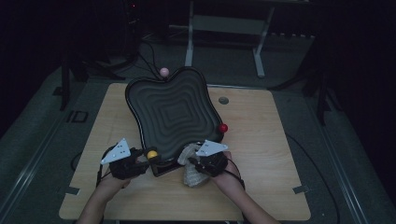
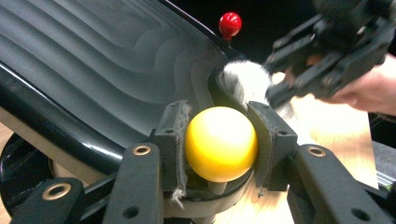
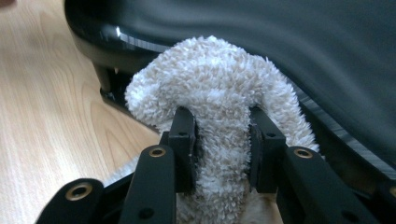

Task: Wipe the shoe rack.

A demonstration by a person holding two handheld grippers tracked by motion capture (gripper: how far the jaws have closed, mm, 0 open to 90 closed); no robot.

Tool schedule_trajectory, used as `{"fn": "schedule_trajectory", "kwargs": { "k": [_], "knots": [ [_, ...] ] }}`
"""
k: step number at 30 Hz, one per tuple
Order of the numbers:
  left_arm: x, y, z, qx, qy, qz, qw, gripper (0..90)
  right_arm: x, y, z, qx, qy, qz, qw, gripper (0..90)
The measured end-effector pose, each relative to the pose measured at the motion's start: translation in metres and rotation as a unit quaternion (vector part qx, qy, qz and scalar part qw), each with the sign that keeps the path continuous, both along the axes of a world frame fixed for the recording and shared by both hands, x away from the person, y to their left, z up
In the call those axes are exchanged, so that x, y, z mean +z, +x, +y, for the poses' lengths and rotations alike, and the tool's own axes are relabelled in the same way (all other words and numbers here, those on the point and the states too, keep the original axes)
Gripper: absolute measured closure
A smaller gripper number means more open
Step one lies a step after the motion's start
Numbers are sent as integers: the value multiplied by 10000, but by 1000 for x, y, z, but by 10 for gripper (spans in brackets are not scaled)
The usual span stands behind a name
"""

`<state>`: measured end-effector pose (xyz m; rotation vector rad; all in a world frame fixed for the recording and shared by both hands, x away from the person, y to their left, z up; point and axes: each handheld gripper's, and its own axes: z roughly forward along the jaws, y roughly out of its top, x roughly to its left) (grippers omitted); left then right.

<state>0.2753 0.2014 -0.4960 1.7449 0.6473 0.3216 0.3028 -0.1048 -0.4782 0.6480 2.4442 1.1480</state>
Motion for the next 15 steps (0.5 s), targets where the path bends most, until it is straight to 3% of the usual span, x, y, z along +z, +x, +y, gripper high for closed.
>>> {"fn": "schedule_trajectory", "kwargs": {
  "k": [3,8,15],
  "knots": [
    [-1,0,0,-13,-34,2,10000,598,5,1,-5,-72,85,-54,9999,675],
    [-1,0,0,-6,-25,-4,10000,597,-10,5,-5,-117,-106,96,9998,676],
    [0,1,0,-31,-3,19,10000,598,13,-4,-18,-168,133,-82,9997,675]
  ]
}}
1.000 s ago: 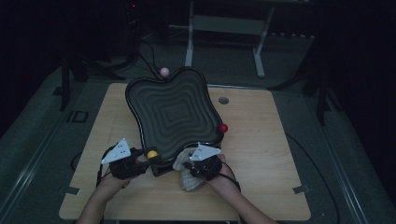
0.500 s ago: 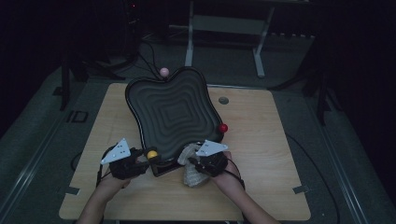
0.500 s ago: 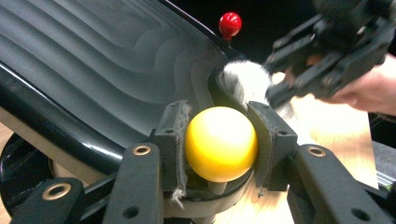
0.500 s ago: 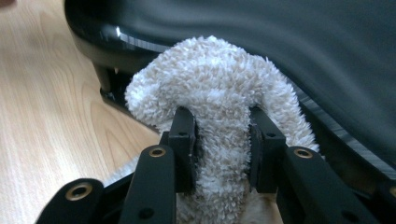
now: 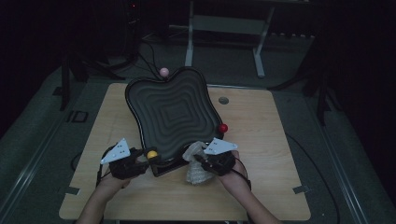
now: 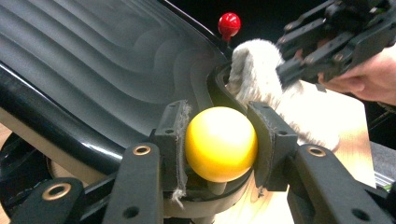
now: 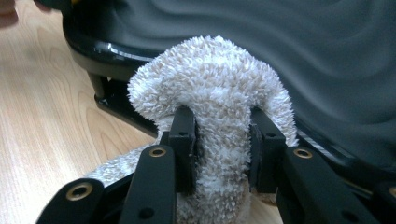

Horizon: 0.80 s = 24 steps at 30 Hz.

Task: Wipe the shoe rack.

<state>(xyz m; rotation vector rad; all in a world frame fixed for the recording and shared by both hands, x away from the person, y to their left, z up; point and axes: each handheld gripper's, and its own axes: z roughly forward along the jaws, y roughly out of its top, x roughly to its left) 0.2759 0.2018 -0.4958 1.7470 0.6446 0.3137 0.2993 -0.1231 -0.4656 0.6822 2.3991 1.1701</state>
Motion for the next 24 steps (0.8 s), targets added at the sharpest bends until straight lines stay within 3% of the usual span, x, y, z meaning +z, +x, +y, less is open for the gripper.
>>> {"fn": "schedule_trajectory", "kwargs": {
  "k": [2,5,8,13,14,16,18,21,24],
  "knots": [
    [-1,0,0,12,-24,-7,10000,597,-2,2,-3,-63,-46,-10,10000,676],
    [0,0,0,6,-1,-10,10000,597,-15,6,-3,-94,-167,169,9997,676],
    [-1,-1,0,31,-27,-19,10000,597,-17,4,-4,-74,-218,188,9996,676],
    [-1,-1,-1,53,-43,-17,10000,597,15,-5,-20,-140,70,-111,9998,673],
    [-1,-1,-1,53,-43,-17,10000,597,15,-5,-20,-140,70,-111,9998,673],
    [0,-1,-1,44,-15,-7,10000,597,29,-9,-29,-241,184,-373,9988,673],
    [-1,-1,-1,55,-40,-14,10000,597,34,-9,-34,-337,244,-475,9980,673],
    [0,0,0,30,-27,0,10000,597,30,-6,-36,-410,186,-446,9980,673],
    [-1,-1,0,27,-62,-9,10000,597,8,4,-37,-509,-51,-210,9985,673]
  ]
}}
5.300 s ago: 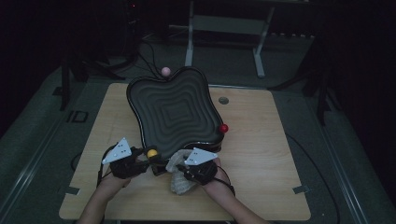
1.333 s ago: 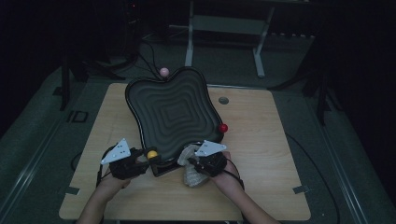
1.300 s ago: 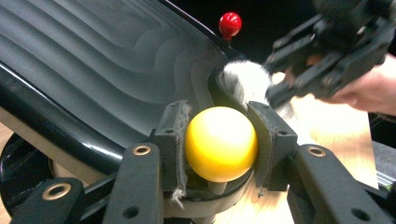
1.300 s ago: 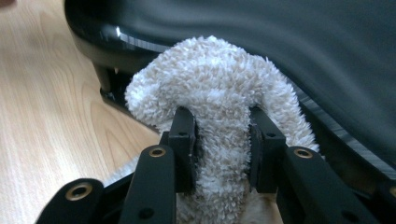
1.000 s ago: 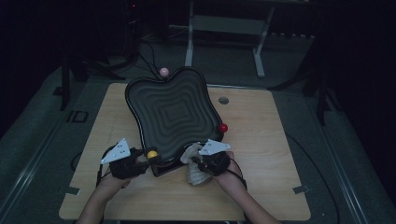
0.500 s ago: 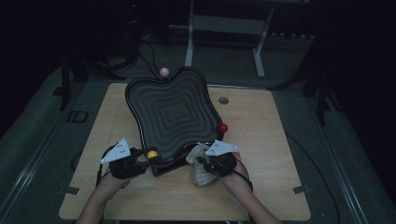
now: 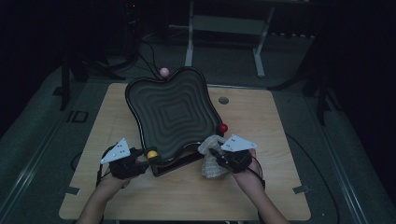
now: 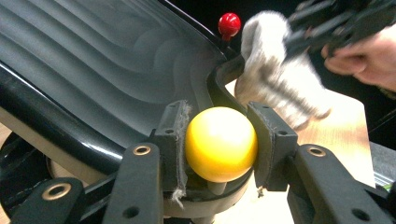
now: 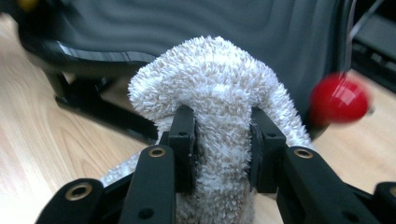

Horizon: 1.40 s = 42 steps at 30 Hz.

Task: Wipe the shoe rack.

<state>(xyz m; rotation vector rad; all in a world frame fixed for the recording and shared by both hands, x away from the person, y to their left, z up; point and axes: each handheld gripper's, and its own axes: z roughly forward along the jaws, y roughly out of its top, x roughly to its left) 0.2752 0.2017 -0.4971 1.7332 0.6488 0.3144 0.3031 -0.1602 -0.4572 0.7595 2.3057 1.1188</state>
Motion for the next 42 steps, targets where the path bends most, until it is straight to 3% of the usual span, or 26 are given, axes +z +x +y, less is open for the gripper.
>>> {"fn": "schedule_trajectory", "kwargs": {
  "k": [4,8,11,16,18,24,26,28,38,42],
  "knots": [
    [0,1,0,-21,0,2,10000,598,-15,5,-2,-29,8,226,9997,674],
    [0,1,1,-40,5,17,10000,598,-9,3,-4,-20,-70,158,9998,674],
    [0,1,1,-43,-15,12,10000,598,-3,5,-11,-165,52,63,9998,674],
    [0,1,1,-58,-14,10,10000,598,-24,11,-13,-248,-157,274,9992,674],
    [0,1,1,-74,-7,20,10000,598,-25,11,-15,-251,-184,321,9990,674],
    [0,2,3,-123,-18,28,9999,598,-12,14,-24,-436,-37,111,9990,673],
    [0,2,3,-121,-20,23,9999,598,-14,15,-23,-453,-65,127,9989,674],
    [0,2,3,-126,-37,20,9999,598,-28,18,-22,-472,-118,271,9984,674],
    [0,-3,-1,67,-6,-65,10000,586,-49,12,-13,-222,-126,593,9979,680],
    [1,-4,-3,151,64,-84,9998,586,-62,8,-1,41,-323,767,9965,683]
  ]
}}
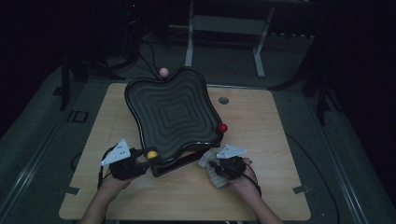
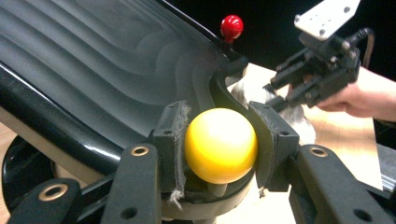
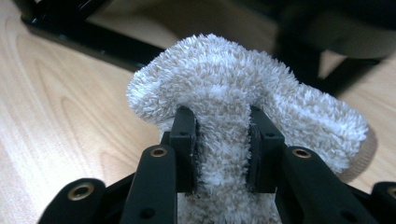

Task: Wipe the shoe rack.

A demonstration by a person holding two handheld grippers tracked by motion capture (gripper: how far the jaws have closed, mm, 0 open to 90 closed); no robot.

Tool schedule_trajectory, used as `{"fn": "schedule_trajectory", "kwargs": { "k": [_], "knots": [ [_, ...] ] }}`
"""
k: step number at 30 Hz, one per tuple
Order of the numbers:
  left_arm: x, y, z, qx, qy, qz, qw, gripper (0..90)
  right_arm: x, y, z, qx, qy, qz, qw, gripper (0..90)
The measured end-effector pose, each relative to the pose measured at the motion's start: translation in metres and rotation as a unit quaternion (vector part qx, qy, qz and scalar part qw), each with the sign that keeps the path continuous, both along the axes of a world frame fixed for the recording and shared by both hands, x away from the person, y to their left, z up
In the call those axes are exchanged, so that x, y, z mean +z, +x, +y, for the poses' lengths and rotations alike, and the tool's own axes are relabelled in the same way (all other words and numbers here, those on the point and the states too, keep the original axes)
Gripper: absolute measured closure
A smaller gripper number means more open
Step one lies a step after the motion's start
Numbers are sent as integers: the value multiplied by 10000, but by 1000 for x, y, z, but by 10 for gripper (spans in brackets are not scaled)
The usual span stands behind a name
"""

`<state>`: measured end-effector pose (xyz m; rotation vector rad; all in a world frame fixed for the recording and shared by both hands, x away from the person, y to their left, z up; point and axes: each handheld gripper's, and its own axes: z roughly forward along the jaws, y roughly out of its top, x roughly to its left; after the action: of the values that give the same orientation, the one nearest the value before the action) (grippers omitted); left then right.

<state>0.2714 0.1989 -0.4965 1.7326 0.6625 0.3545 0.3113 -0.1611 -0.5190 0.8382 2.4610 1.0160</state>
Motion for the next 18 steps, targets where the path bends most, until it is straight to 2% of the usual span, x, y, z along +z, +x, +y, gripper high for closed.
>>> {"fn": "schedule_trajectory", "kwargs": {
  "k": [2,4,7,9,15,17,18],
  "knots": [
    [1,0,0,13,56,4,10000,590,-1,0,6,106,-78,-13,9999,684],
    [2,0,-1,19,91,24,10000,592,4,2,12,148,-86,-124,9998,685],
    [2,0,0,-27,90,30,10000,595,9,8,16,95,-52,-254,9996,686],
    [2,1,0,-58,125,47,9999,595,9,10,18,77,-40,-255,9996,686],
    [2,2,1,-101,92,44,9999,596,-11,22,32,15,-279,-298,9992,684],
    [1,2,2,-106,64,47,9999,596,-22,22,36,-62,-183,-194,9996,687],
    [1,2,2,-120,72,57,9999,596,-23,20,38,25,-211,-217,9995,687]
  ]
}}
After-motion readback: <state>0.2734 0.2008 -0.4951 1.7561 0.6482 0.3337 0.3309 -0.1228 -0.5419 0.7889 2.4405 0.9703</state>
